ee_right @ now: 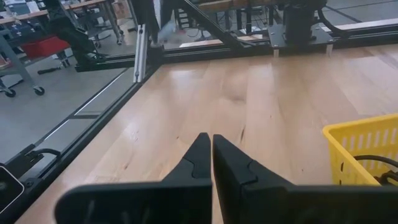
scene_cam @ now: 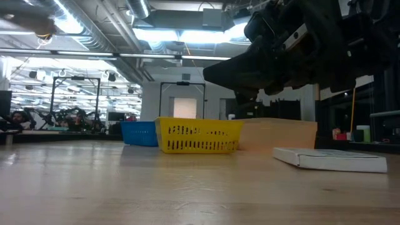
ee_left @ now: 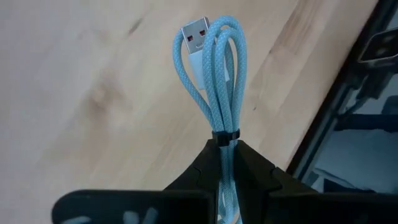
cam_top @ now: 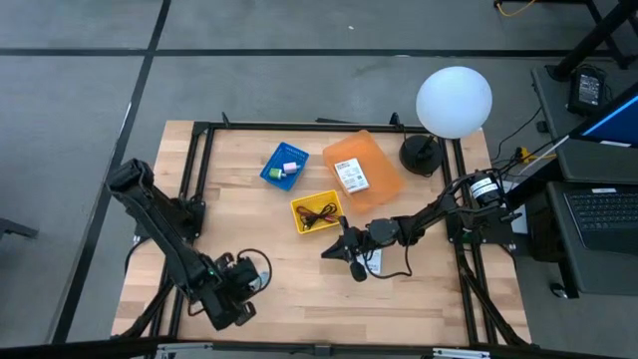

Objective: Pick and place items into bin
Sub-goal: Put the light blue USB cable into the yellow bin

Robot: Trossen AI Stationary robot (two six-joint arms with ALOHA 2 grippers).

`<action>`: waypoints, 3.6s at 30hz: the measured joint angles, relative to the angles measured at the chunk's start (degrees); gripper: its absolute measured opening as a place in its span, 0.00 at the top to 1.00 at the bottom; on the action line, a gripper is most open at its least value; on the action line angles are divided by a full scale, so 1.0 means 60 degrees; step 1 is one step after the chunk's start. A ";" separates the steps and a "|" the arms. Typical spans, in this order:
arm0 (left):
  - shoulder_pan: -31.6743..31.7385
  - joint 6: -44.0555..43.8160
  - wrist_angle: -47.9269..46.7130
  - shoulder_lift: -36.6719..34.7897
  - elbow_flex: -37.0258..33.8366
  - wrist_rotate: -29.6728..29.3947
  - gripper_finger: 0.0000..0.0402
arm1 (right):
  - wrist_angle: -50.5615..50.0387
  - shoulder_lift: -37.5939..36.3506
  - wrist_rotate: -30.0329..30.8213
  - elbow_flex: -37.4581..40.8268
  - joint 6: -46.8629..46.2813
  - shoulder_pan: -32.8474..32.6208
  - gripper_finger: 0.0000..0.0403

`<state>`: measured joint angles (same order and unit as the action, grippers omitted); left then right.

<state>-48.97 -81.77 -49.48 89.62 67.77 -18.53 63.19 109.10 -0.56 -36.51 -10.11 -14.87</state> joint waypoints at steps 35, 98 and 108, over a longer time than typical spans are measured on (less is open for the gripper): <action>0.2888 0.9433 0.7894 -0.2710 -0.4928 -0.2053 0.95 | 0.0581 -0.0004 0.0153 0.0010 0.0466 -0.0520 1.00; 0.9358 1.1973 0.2996 0.1543 0.0120 0.3974 0.93 | 0.2338 -0.0022 0.0652 0.0987 0.1969 0.0747 1.00; 0.9355 1.1976 0.3138 0.1643 0.0127 0.3863 0.84 | 0.2434 -0.0022 0.0652 0.0987 0.1953 0.0747 1.00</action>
<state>7.16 -9.91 -30.65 99.48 68.53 4.64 77.80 108.97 3.36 -30.59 1.61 -10.39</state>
